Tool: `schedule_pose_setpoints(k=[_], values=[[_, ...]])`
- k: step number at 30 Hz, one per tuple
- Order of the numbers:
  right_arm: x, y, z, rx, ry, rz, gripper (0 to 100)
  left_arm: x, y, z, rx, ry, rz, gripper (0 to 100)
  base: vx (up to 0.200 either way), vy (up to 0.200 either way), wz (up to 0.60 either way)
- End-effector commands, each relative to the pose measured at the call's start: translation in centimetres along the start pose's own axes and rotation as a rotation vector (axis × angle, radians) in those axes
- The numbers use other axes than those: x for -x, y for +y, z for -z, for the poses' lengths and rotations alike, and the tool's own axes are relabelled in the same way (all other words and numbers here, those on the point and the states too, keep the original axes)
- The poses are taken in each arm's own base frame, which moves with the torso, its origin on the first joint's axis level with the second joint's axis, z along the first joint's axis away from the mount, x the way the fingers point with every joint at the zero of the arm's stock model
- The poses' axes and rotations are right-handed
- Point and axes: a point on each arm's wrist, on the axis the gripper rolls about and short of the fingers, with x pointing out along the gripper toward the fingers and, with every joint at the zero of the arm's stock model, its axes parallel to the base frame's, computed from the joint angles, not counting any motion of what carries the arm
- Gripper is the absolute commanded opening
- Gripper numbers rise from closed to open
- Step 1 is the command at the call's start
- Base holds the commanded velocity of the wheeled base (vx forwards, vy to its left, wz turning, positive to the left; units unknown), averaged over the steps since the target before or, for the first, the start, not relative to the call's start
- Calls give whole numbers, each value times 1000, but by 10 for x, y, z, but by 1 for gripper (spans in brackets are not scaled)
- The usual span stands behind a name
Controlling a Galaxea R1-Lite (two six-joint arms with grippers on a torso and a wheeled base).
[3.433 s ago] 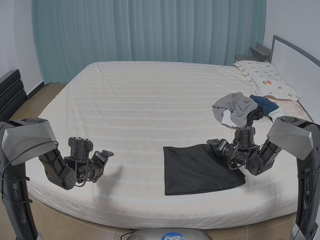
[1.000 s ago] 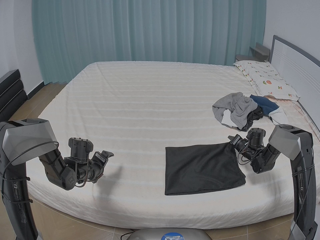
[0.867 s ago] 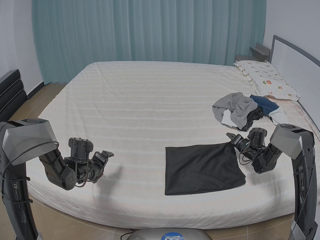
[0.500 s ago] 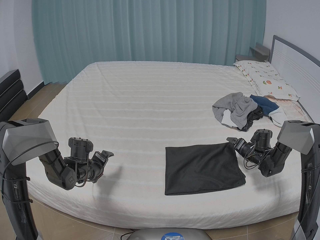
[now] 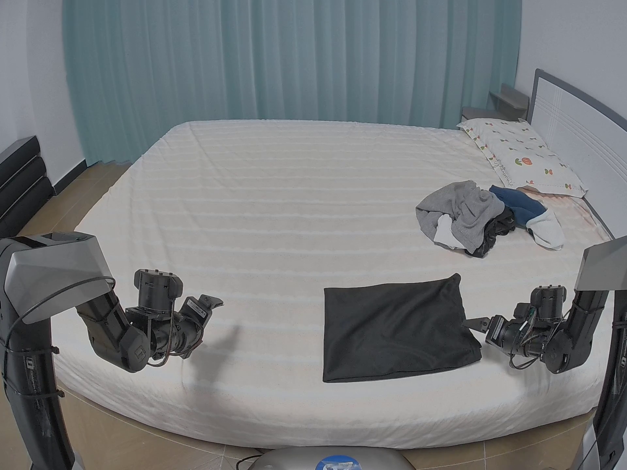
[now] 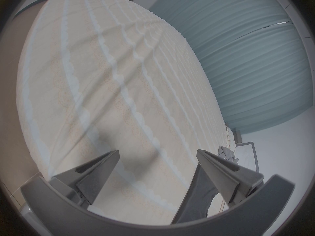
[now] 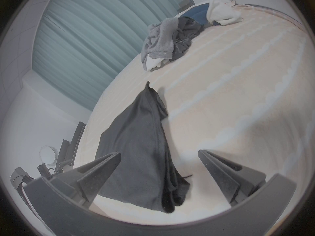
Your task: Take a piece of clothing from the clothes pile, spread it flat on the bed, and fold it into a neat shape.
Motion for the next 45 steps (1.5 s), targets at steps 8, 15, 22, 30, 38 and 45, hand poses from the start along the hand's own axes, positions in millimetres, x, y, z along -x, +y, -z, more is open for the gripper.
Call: schedule_pose_setpoints(k=[8,15,22,30,38,45], values=[[2,-5,11,21,39,-8,0,0,0,0,0,1,-1,100,0,0,0],[12,-7,19,57,57,11,0,-1,0,0,0,1,0,100,0,0,0],[25,-16,19,116,56,41,0,0,0,0,0,1,-1,100,0,0,0],[27,-18,20,125,56,48,0,0,0,0,0,1,-1,100,0,0,0],[29,-14,14,149,29,29,100,0,0,0,0,1,-1,100,0,0,0],[11,31,-24,67,-121,-142,100,0,0,0,0,0,2,100,0,0,0]])
